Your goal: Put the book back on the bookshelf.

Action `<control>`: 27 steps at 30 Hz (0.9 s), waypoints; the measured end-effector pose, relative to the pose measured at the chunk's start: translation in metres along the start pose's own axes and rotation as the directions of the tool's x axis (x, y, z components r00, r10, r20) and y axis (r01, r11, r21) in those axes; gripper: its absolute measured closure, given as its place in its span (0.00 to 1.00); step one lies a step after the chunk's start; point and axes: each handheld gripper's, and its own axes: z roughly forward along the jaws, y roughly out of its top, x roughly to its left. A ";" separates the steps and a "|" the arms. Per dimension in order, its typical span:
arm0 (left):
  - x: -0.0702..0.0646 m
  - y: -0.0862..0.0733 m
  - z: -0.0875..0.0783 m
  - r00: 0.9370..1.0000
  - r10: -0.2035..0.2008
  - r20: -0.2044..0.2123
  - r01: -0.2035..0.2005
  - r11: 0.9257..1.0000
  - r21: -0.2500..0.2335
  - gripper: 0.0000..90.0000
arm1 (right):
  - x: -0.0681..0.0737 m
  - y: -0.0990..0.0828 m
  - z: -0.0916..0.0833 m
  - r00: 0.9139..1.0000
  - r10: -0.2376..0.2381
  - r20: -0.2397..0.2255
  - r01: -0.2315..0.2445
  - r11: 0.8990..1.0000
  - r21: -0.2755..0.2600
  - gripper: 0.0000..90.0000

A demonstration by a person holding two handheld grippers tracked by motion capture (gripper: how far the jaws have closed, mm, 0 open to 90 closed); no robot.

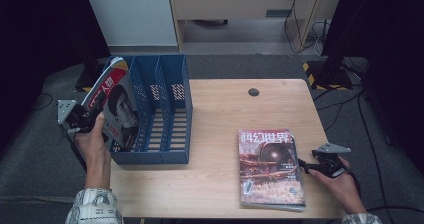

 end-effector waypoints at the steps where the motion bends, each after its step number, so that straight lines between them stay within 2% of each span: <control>1: 0.000 0.000 0.000 1.000 0.000 0.000 0.000 1.000 0.000 0.96 | 0.000 0.000 0.000 1.000 0.000 0.000 0.000 1.000 0.000 0.30; 7: -0.001 0.001 0.005 1.000 0.008 -0.006 -0.008 1.000 -0.002 0.96 | 0.000 0.000 0.000 1.000 -0.002 -0.001 0.002 1.000 -0.002 0.30; 16: 0.007 -0.001 0.004 0.999 -0.026 -0.034 0.025 1.000 -0.006 0.95 | 0.000 0.000 0.000 1.000 -0.006 -0.001 0.006 1.000 -0.002 0.30; 25: 0.008 0.000 0.001 0.999 -0.027 -0.031 0.026 1.000 -0.014 0.89 | 0.000 0.000 0.000 1.000 -0.005 -0.001 0.005 1.000 0.000 0.30; 26: 0.009 0.000 -0.001 0.999 -0.010 -0.037 0.010 1.000 -0.007 0.88 | 0.000 0.000 0.000 1.000 -0.005 0.000 0.005 1.000 -0.001 0.30; 27: 0.009 0.000 -0.001 0.999 -0.010 -0.037 0.010 1.000 -0.007 0.87 | 0.000 0.000 0.000 1.000 -0.004 0.000 0.004 1.000 -0.001 0.30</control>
